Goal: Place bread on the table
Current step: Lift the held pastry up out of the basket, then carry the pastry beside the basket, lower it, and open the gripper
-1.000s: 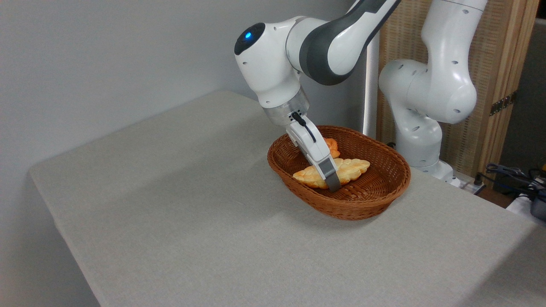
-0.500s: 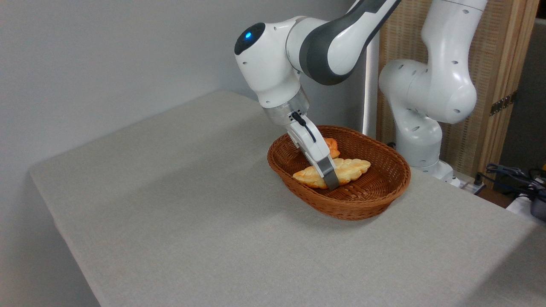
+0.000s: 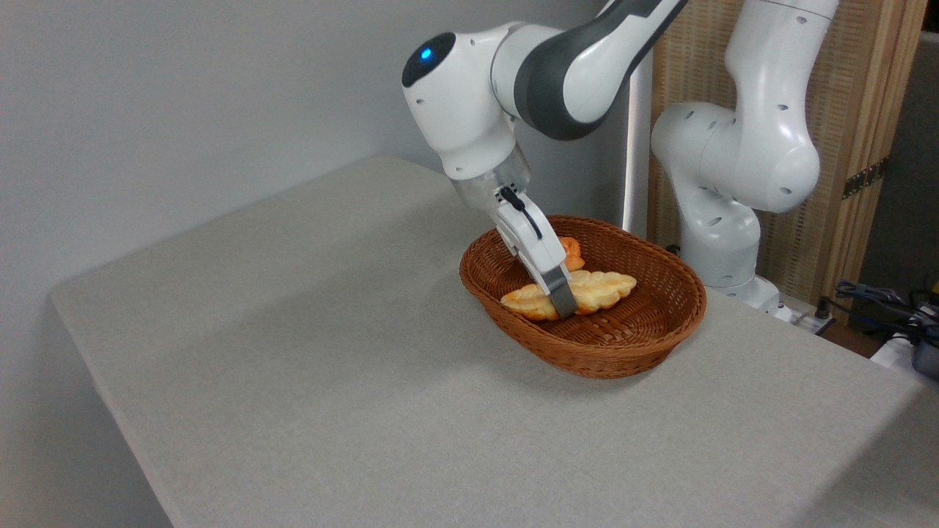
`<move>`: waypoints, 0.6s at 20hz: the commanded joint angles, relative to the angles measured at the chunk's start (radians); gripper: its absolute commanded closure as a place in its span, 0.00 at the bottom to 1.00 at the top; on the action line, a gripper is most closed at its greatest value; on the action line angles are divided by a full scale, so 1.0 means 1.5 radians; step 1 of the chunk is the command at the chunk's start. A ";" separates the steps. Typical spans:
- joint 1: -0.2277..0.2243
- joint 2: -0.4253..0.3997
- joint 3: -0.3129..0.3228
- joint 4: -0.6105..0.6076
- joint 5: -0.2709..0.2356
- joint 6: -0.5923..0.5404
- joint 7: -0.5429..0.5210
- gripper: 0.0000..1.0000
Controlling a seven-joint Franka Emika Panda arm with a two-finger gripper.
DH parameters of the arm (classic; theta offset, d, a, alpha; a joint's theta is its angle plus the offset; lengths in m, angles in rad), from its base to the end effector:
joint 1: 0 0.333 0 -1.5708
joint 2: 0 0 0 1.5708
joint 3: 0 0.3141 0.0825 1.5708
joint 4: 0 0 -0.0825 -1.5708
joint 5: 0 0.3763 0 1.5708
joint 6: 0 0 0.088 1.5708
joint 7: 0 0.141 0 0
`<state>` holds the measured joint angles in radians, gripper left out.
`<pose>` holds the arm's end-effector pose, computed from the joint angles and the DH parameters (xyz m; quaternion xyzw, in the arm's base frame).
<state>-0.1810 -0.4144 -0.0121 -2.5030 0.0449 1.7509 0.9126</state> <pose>0.3477 -0.0622 0.3771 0.8351 -0.5232 -0.1655 0.0372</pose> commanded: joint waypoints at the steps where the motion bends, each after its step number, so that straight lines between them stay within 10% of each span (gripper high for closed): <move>1: 0.000 -0.006 0.012 0.115 0.010 -0.100 0.047 0.64; 8: 0.003 0.148 0.086 0.423 -0.005 -0.114 0.044 0.59; 12: 0.003 0.241 0.086 0.458 -0.009 -0.032 -0.029 0.42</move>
<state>-0.1725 -0.1956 0.1106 -1.8974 0.0427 1.6234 0.9477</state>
